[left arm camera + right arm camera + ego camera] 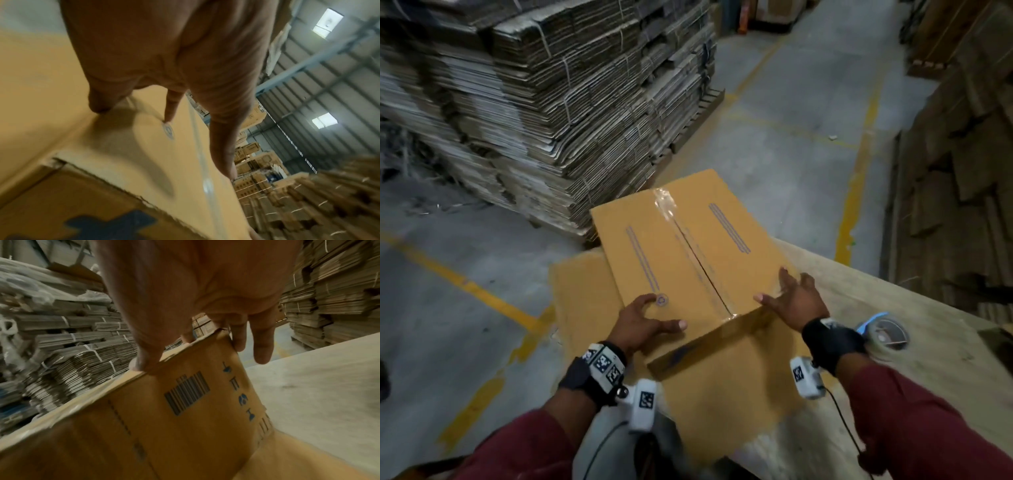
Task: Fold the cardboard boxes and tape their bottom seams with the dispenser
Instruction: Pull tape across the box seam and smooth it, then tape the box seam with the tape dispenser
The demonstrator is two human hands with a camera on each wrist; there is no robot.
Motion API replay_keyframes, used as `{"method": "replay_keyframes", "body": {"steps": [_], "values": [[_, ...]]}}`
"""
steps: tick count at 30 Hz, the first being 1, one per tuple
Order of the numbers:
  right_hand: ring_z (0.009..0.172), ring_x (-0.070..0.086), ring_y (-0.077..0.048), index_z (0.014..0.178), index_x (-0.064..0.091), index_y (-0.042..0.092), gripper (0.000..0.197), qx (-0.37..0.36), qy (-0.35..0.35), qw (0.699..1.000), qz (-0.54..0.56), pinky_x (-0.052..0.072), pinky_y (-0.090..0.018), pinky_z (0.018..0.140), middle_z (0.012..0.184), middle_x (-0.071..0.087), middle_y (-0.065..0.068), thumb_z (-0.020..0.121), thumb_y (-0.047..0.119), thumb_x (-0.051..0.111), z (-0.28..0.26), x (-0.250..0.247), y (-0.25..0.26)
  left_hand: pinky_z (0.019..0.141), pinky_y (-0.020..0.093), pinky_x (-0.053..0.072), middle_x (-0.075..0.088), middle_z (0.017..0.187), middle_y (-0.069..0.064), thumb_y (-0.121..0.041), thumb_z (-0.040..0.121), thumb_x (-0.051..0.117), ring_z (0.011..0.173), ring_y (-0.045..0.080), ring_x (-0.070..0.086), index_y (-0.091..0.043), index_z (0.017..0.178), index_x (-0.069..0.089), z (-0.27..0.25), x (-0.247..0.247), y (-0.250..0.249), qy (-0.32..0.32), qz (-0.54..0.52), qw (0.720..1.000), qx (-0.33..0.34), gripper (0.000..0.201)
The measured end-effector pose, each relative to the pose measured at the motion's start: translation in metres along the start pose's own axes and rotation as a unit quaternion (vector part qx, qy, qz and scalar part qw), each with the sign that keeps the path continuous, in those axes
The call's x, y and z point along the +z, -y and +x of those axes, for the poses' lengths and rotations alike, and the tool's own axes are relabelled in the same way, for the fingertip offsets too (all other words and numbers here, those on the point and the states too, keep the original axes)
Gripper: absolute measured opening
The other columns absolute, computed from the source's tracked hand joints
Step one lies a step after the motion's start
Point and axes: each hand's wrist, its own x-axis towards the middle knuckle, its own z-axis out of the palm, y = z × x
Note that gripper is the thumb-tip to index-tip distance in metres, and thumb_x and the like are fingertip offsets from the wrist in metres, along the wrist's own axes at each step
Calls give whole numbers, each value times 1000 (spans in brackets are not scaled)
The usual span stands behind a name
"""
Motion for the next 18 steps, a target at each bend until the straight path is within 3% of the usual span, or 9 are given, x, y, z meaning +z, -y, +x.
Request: {"method": "replay_keyframes", "body": {"steps": [2,4,6,8,10,12,14,16,18], "values": [[145,28,-44,161,14,33,93,0,-5,999,-34,39,-49,113,164,12,-20,87,80,46,-28,7,-8,109,49,47,37,154,12,-73,23,96,137,34,45,-33,143,53,13,-15,-19,8,65,997,28,134],[150,21,-41,161,16,31,75,-20,-30,995,-88,43,-49,109,168,-3,-17,99,65,42,-50,15,-12,120,52,35,9,165,19,-68,33,96,151,45,23,-34,152,45,18,-16,-40,18,162,985,52,134],[152,19,-37,161,22,28,63,-38,-64,992,-100,44,-48,109,170,-4,-11,105,50,42,-63,21,-16,123,63,21,-23,168,13,-64,49,95,155,47,-5,-42,157,33,21,-4,-50,39,286,953,91,127],[153,20,-33,160,27,29,56,-34,-63,994,-83,42,-45,111,171,3,-3,107,43,39,-74,29,-24,116,77,17,-35,166,5,-67,58,90,156,41,-15,-50,159,22,14,14,-46,76,413,899,127,123],[151,30,-28,155,39,33,50,-52,-81,994,-49,47,-43,106,170,16,0,106,43,39,-88,31,-38,111,83,15,-35,166,3,-72,64,82,156,38,-18,-50,161,5,2,35,-29,84,487,857,142,125],[137,51,-24,141,59,33,43,-80,-105,991,12,52,-38,98,163,36,-2,100,38,49,-101,23,-58,112,82,13,-32,167,8,-83,70,68,156,38,-18,-42,161,-10,-9,53,-14,38,510,846,150,127],[122,64,-24,132,69,27,37,-80,-123,988,37,53,-37,93,151,54,-5,97,32,56,-103,6,-88,114,78,11,-27,169,11,-90,74,55,157,36,-16,-36,162,-13,-11,68,-12,5,504,844,182,124],[116,66,-29,127,71,22,34,-41,-105,994,10,52,-36,94,133,68,-5,96,27,58,-93,-22,-122,119,71,10,-17,172,10,-85,82,53,159,33,-9,-32,165,0,-6,82,-24,10,490,837,242,112],[113,67,-30,118,75,20,31,-4,-59,998,-13,49,-33,94,120,74,-6,89,22,62,-74,-47,-156,122,57,24,19,171,11,-79,84,52,157,31,18,-27,159,32,-9,99,-47,34,483,823,296,94]]}}
